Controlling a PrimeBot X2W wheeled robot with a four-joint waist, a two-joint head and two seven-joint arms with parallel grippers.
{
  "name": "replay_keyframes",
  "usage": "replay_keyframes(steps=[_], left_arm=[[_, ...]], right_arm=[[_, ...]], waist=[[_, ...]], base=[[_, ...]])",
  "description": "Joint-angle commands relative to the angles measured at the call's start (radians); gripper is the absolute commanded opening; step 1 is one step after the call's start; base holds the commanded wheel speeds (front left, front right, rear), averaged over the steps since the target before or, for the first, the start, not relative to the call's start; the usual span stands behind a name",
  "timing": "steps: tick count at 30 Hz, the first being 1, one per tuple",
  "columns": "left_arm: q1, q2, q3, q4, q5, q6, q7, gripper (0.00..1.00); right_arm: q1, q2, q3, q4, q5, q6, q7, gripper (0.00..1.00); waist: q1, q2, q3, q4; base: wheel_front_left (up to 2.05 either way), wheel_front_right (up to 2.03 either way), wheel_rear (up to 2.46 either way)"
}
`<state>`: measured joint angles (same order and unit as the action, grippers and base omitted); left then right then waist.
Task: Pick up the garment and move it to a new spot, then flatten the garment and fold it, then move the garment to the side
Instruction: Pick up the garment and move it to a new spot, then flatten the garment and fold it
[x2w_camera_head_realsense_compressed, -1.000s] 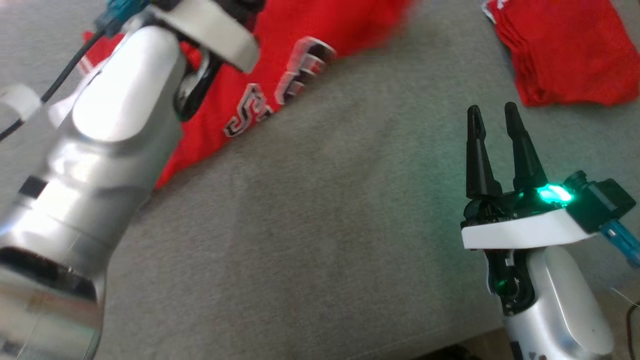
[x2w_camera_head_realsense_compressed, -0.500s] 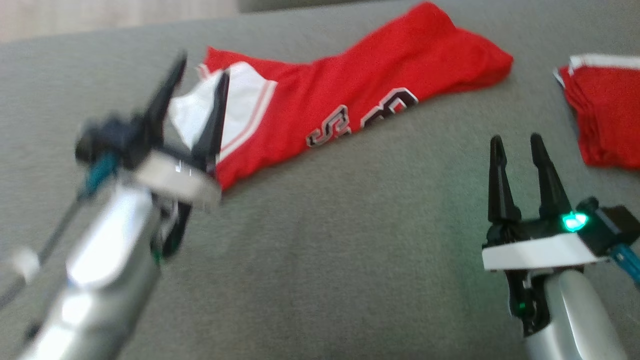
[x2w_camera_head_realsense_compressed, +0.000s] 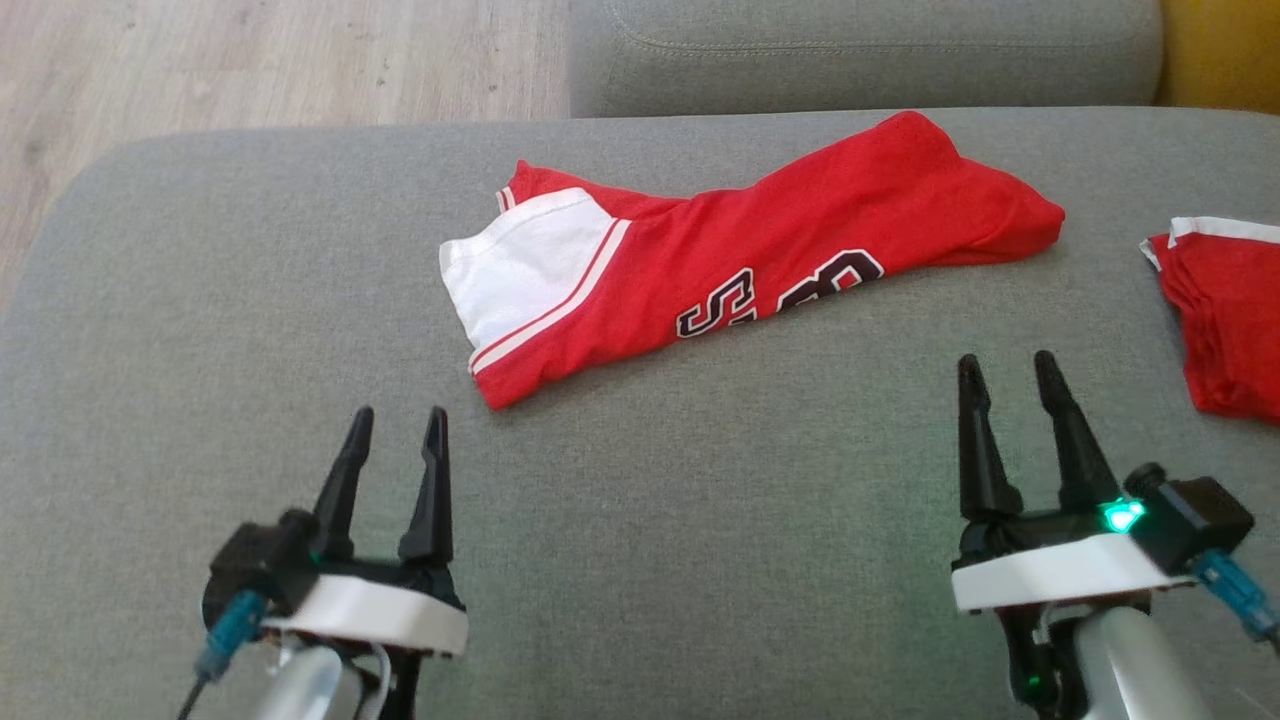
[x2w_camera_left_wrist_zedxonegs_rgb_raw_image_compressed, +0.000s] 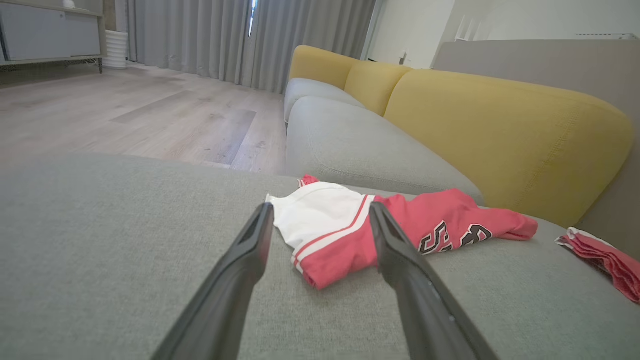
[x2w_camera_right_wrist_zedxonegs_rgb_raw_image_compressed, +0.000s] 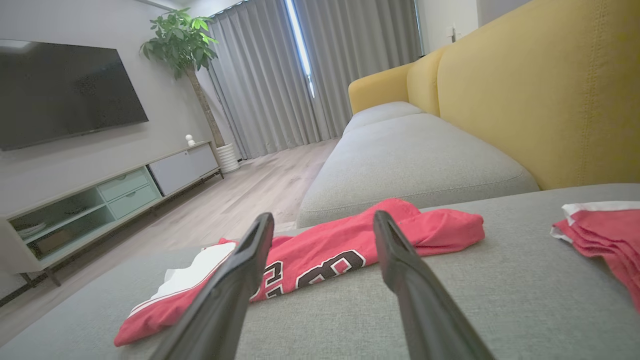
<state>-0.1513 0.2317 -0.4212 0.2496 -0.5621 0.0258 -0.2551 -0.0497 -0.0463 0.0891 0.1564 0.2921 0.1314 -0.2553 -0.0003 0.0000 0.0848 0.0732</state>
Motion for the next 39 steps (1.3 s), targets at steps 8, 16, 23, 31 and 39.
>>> replay_keyframes(steps=[8,16,23,31,39], left_arm=[[-0.035,-0.037,0.103,-0.023,0.085,-0.047,-0.007,1.0],[-0.16,-0.013,0.112,0.099,0.1,-0.046,0.08,1.0],[-0.365,0.031,0.122,0.245,0.082,-0.051,0.272,1.0],[-0.629,0.136,0.114,0.449,0.075,-0.095,0.534,1.0],[-0.772,0.194,0.112,0.581,0.038,-0.127,0.718,1.0]], right_arm=[[-0.026,-0.004,0.046,-0.035,0.012,-0.001,-0.006,1.0],[-0.048,-0.004,0.045,-0.042,0.015,-0.001,-0.006,1.0],[-0.081,-0.004,0.048,-0.055,0.019,-0.001,-0.006,1.0],[-0.127,-0.004,0.049,-0.072,0.041,-0.001,-0.006,1.0],[-0.154,-0.004,0.066,-0.082,0.065,-0.001,-0.006,1.0]], waist=[[0.0003,0.0,0.01,-0.018],[0.0003,0.0,0.074,-0.062],[0.0003,0.0,0.163,-0.113],[0.0003,0.0,0.27,-0.181],[0.0003,0.0,0.33,-0.22]], base=[[0.0,0.0,0.0],[0.0,0.0,0.0],[0.0,0.0,0.0],[0.0,0.0,0.0],[0.0,0.0,0.0]])
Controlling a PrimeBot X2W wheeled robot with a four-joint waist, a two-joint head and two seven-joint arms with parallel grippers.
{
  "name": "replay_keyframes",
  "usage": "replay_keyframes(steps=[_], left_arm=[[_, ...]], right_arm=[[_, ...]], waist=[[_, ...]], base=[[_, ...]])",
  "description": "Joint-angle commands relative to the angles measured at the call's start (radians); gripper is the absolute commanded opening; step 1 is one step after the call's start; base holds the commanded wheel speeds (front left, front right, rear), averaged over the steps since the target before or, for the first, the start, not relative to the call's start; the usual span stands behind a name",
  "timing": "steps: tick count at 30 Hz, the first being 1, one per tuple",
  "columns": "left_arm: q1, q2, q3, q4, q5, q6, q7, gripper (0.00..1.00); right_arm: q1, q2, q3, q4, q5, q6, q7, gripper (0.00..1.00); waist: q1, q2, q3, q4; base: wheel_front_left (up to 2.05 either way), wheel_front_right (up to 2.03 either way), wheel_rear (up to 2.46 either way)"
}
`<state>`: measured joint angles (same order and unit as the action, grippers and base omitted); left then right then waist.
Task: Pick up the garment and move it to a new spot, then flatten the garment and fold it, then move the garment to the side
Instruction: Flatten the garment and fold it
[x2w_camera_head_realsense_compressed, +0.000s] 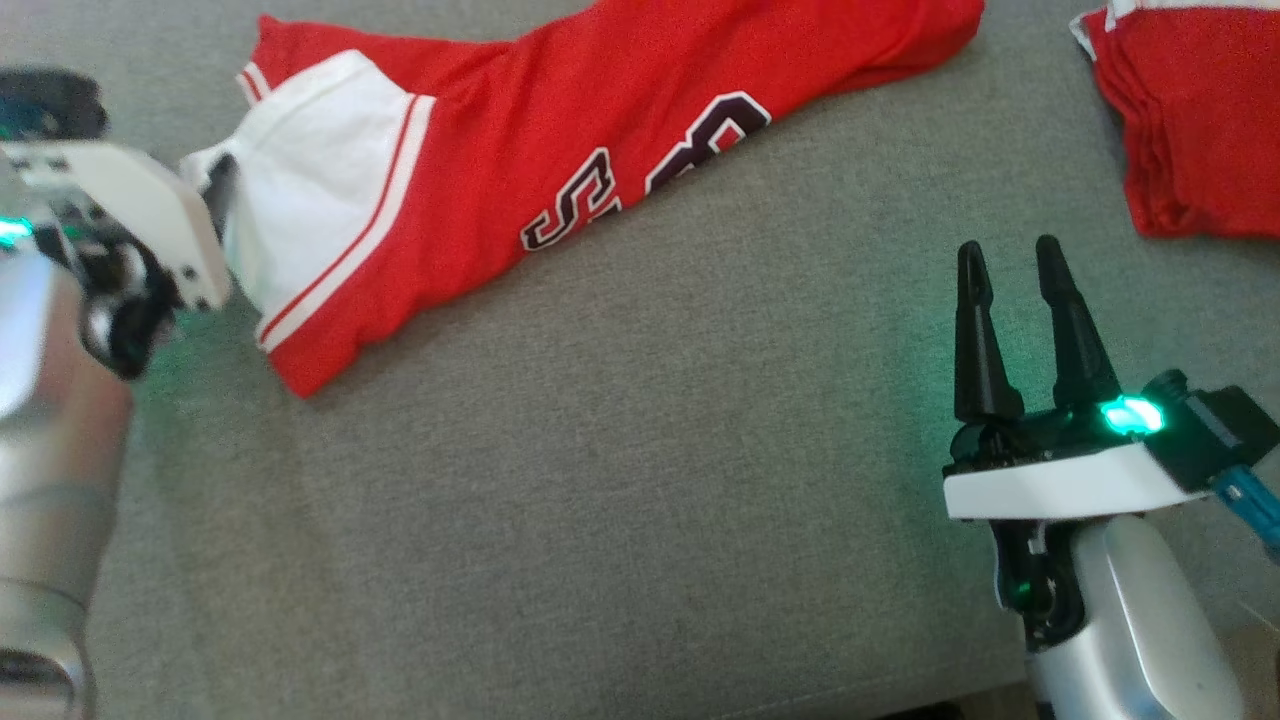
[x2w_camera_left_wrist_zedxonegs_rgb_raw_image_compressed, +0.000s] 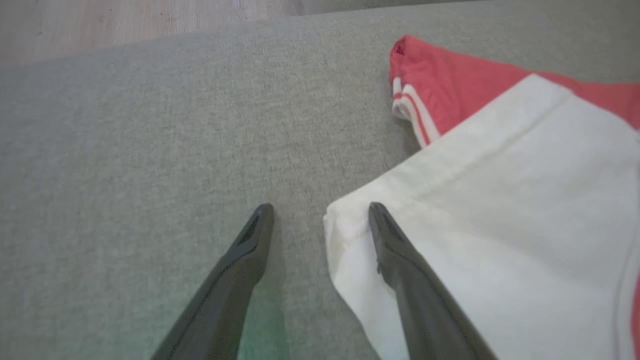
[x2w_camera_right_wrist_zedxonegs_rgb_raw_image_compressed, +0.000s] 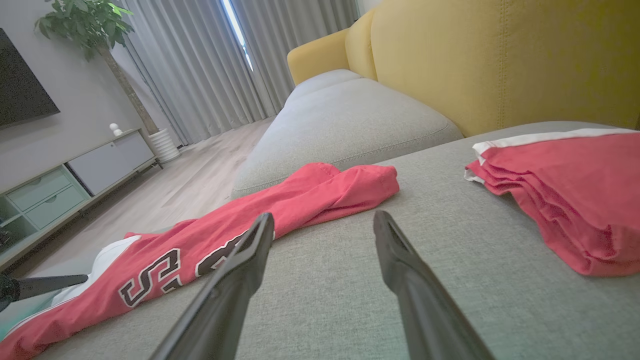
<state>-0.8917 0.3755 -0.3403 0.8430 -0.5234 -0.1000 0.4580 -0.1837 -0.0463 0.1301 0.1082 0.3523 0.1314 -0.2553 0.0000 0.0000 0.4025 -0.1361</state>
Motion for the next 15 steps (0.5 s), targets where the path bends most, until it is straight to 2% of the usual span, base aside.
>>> replay_keyframes(steps=[1,7,15], left_arm=[[-0.045,0.054,0.032,-0.004,-0.009,-0.004,0.023,1.0],[-0.089,0.072,0.02,0.027,-0.051,-0.022,0.118,1.0],[-0.072,0.086,-0.012,0.025,-0.085,-0.029,0.172,1.0]], right_arm=[[-0.023,-0.004,0.025,-0.035,0.008,-0.001,-0.006,1.0],[-0.033,-0.004,0.024,-0.032,0.02,-0.001,-0.006,1.0],[-0.032,-0.004,0.012,-0.02,0.024,-0.001,-0.006,1.0]], waist=[[0.0,0.0,0.018,-0.014],[0.0,0.0,0.034,-0.024],[0.0,0.0,0.021,-0.013]], base=[[0.0,0.0,0.0],[0.0,0.0,0.0],[0.0,0.0,0.0]])
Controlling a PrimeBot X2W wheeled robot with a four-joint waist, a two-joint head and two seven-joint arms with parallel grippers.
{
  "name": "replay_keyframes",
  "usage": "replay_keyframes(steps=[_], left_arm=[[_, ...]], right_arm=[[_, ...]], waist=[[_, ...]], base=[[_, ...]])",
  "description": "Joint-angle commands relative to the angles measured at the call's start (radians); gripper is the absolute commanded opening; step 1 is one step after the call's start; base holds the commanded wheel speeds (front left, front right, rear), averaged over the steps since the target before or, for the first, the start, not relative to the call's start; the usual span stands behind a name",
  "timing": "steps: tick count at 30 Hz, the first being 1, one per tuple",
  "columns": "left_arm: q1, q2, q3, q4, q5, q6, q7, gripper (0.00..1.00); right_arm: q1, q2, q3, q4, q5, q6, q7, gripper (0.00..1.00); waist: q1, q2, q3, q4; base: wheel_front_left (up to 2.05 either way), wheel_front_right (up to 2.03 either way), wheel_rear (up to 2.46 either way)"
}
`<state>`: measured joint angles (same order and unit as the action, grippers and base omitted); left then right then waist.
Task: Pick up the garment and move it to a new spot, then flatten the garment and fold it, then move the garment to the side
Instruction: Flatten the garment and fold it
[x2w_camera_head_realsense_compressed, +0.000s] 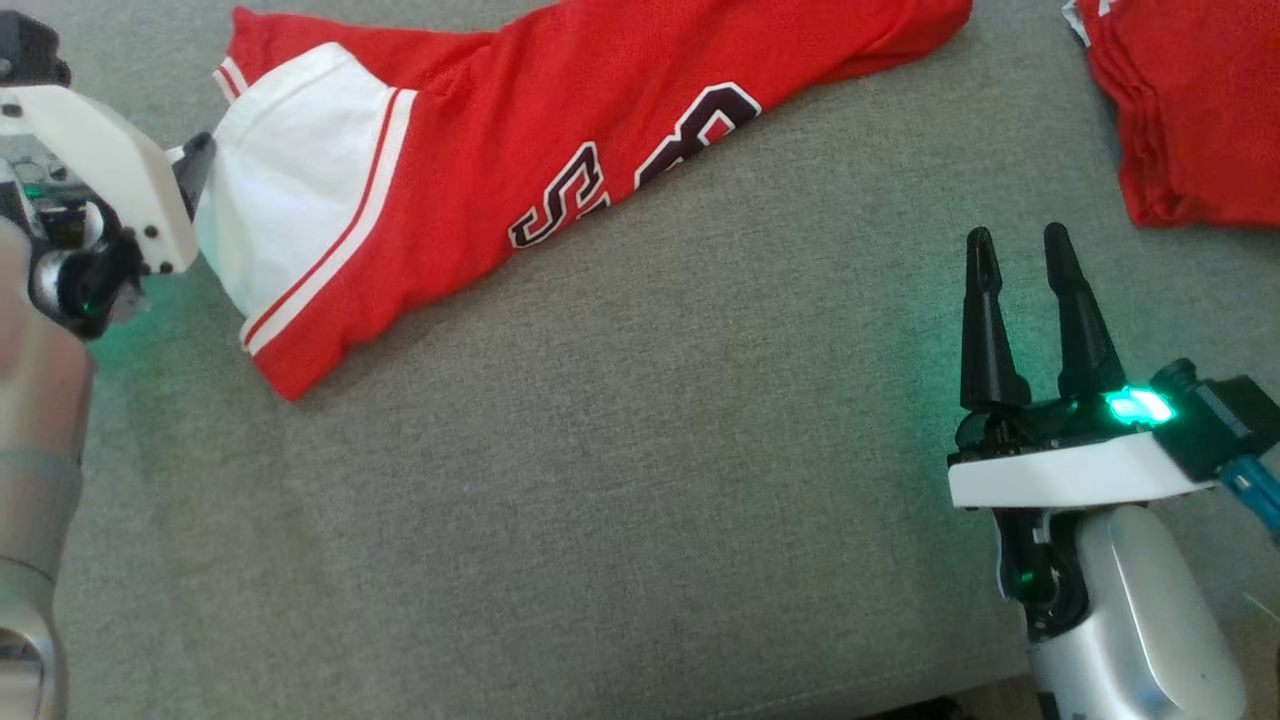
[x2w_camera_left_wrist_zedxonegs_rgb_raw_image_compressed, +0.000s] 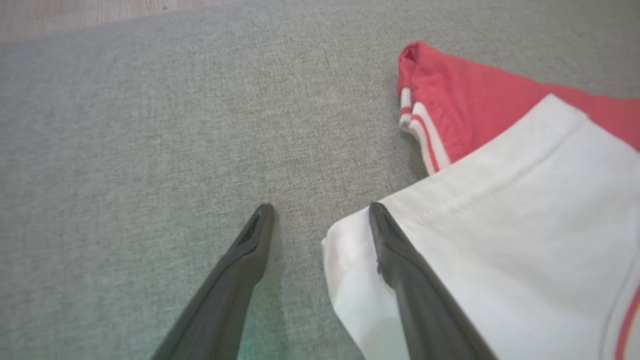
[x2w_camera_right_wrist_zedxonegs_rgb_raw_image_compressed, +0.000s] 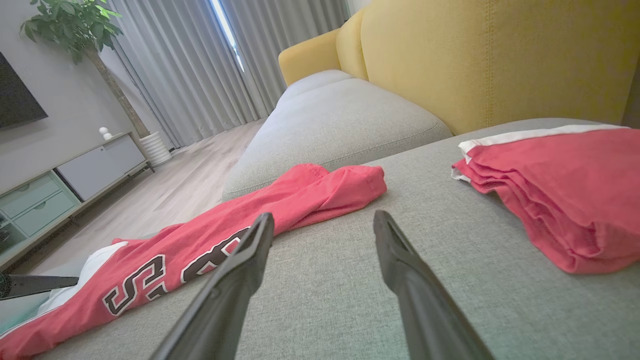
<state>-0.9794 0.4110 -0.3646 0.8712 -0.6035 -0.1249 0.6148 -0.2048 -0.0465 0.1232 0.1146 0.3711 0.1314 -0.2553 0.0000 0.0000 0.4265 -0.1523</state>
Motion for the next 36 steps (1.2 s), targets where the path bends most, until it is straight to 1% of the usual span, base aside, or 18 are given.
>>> replay_keyframes(steps=[1,5,11,15,21,22,23,24,26,29,33,36], left_arm=[[0.021,0.052,0.008,-0.007,-0.008,-0.004,0.016,1.0],[0.037,0.05,0.006,-0.026,-0.041,-0.005,0.023,1.0],[0.069,0.049,-0.017,-0.099,-0.121,-0.005,0.049,1.0],[0.081,0.07,-0.036,-0.125,-0.139,-0.006,0.069,1.0],[0.082,0.08,-0.045,-0.125,-0.154,-0.006,0.104,1.0],[0.083,0.08,-0.047,-0.124,-0.157,-0.006,0.114,0.63],[0.085,0.079,-0.05,-0.127,-0.162,-0.006,0.123,0.04],[0.088,0.079,-0.053,-0.131,-0.168,-0.006,0.131,0.0],[0.094,0.081,-0.059,-0.143,-0.176,-0.006,0.139,0.0],[0.096,0.088,-0.07,-0.186,-0.181,-0.006,0.104,0.0],[0.093,0.097,-0.086,-0.286,-0.196,-0.006,-0.001,0.0],[0.085,0.125,-0.117,-0.38,-0.171,-0.006,-0.106,0.0]], right_arm=[[-0.01,-0.004,0.017,-0.024,0.004,-0.001,-0.006,1.0],[-0.012,-0.004,0.015,-0.016,0.001,-0.001,-0.006,1.0],[-0.011,-0.004,0.015,-0.002,-0.001,-0.001,-0.006,1.0],[-0.016,-0.004,0.019,0.001,0.003,-0.001,-0.006,1.0],[-0.019,-0.004,0.013,-0.002,0.007,-0.001,-0.006,1.0],[-0.019,-0.004,0.011,-0.001,0.007,-0.001,-0.006,1.0],[-0.019,-0.004,0.01,-0.001,0.008,-0.001,-0.006,1.0],[-0.018,-0.004,0.009,-0.001,0.008,-0.001,-0.006,1.0],[-0.018,-0.004,0.006,0.001,0.008,-0.001,-0.006,1.0],[-0.019,-0.004,0.001,0.006,0.008,-0.001,-0.006,1.0],[-0.017,-0.004,-0.003,0.014,0.009,-0.001,-0.006,1.0],[-0.012,-0.004,-0.006,0.02,0.008,-0.001,-0.006,1.0]], waist=[[0.0,0.0,-0.007,0.006],[0.0,0.0,-0.016,0.017],[0.0,0.0,-0.024,0.025],[0.0,0.0,-0.02,0.019],[0.0,0.0,-0.006,0.004],[0.0,0.0,-0.005,0.003],[0.0,0.0,-0.005,0.001],[0.0,0.0,-0.006,0.0],[0.0,0.0,-0.009,0.0],[0.0,0.0,-0.021,0.005],[0.0,0.0,-0.047,0.015],[0.0,0.0,-0.073,0.025]], base=[[0.0,0.0,0.0],[0.0,0.0,0.0],[0.0,0.0,0.0],[0.0,0.0,0.0],[0.0,0.0,0.0],[0.0,0.0,0.0],[0.0,0.0,0.0],[0.0,0.0,0.0],[0.0,0.0,0.0],[0.0,0.0,0.0],[0.0,0.0,0.0],[0.0,0.0,0.0]])
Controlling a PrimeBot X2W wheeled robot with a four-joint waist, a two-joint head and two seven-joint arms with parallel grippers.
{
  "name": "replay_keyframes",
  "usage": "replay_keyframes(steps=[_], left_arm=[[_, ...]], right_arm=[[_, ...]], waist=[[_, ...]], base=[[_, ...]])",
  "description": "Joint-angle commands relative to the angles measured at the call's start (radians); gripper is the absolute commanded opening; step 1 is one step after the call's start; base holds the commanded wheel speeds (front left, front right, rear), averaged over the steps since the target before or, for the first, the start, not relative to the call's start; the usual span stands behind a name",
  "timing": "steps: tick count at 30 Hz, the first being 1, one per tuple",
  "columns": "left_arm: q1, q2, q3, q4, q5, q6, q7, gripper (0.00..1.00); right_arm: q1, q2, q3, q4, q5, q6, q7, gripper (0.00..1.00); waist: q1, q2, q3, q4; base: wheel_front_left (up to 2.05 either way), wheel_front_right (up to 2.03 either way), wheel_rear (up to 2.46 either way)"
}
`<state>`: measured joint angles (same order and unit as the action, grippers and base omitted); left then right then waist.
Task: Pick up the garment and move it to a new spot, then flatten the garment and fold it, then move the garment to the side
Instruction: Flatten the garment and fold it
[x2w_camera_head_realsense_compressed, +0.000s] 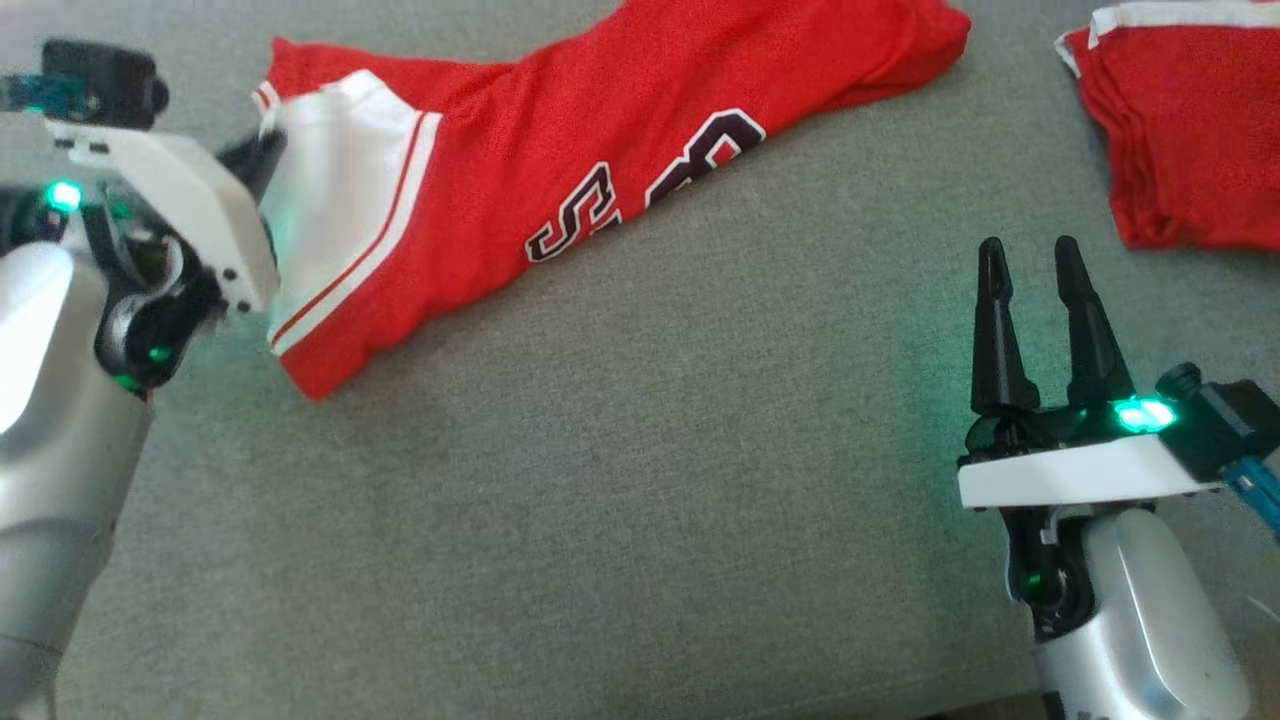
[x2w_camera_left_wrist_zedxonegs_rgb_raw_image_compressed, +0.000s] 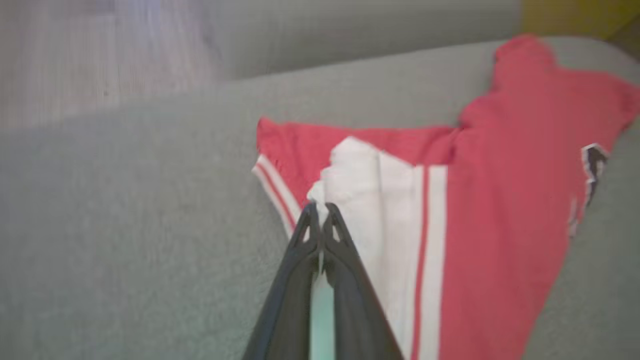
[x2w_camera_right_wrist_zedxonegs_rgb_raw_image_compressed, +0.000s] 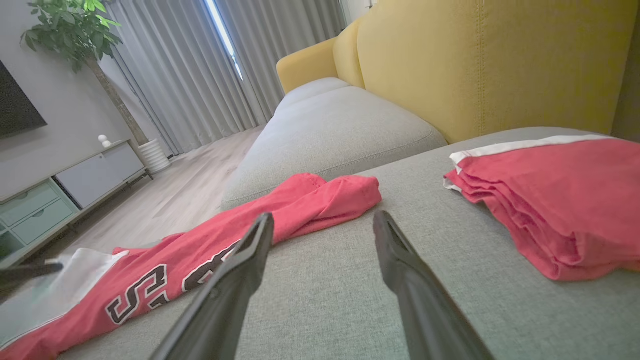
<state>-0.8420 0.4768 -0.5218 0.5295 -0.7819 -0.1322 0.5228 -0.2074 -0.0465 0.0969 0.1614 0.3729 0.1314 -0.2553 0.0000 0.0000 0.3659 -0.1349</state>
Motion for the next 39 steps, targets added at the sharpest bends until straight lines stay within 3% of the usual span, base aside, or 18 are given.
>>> replay_keyframes(steps=[1,9,16,24,30,34,39], left_arm=[[-0.057,0.064,0.03,-0.075,0.015,0.002,-0.054,0.0],[-0.109,0.107,-0.057,-0.367,0.072,0.002,-0.357,0.0],[-0.151,0.103,-0.067,-0.507,0.123,0.004,-0.502,0.0],[-0.213,0.079,-0.061,-0.642,0.158,0.021,-0.525,0.0],[-0.302,0.065,-0.058,-0.729,0.17,0.041,-0.463,0.0],[-0.38,0.083,-0.063,-0.682,0.187,0.037,-0.397,0.0],[-0.485,0.134,-0.104,-0.515,0.205,0.012,-0.347,0.0]], right_arm=[[-0.008,-0.004,0.019,-0.025,0.005,-0.001,-0.006,1.0],[0.014,-0.004,0.014,-0.007,0.003,-0.001,-0.006,1.0],[0.036,-0.004,0.023,0.005,0.008,-0.001,-0.006,1.0],[0.062,-0.004,0.028,0.01,0.028,-0.001,-0.006,1.0],[0.073,-0.004,0.034,0.003,0.045,-0.001,-0.006,1.0],[0.067,-0.004,0.04,-0.004,0.059,-0.001,-0.006,1.0],[0.039,-0.004,0.056,-0.016,0.082,-0.001,-0.006,1.0]], waist=[[0.0,0.0,-0.021,0.011],[0.0,0.0,-0.1,0.033],[0.0,0.0,-0.172,0.034],[0.0,0.0,-0.222,0.02],[0.0,0.0,-0.224,0.004],[0.0,0.0,-0.191,-0.015],[0.0,0.0,-0.123,-0.06]], base=[[0.0,0.0,0.0],[0.0,0.0,0.0],[0.0,0.0,0.0],[0.0,0.0,0.0],[0.0,0.0,0.0],[0.0,0.0,0.0],[0.0,0.0,0.0]])
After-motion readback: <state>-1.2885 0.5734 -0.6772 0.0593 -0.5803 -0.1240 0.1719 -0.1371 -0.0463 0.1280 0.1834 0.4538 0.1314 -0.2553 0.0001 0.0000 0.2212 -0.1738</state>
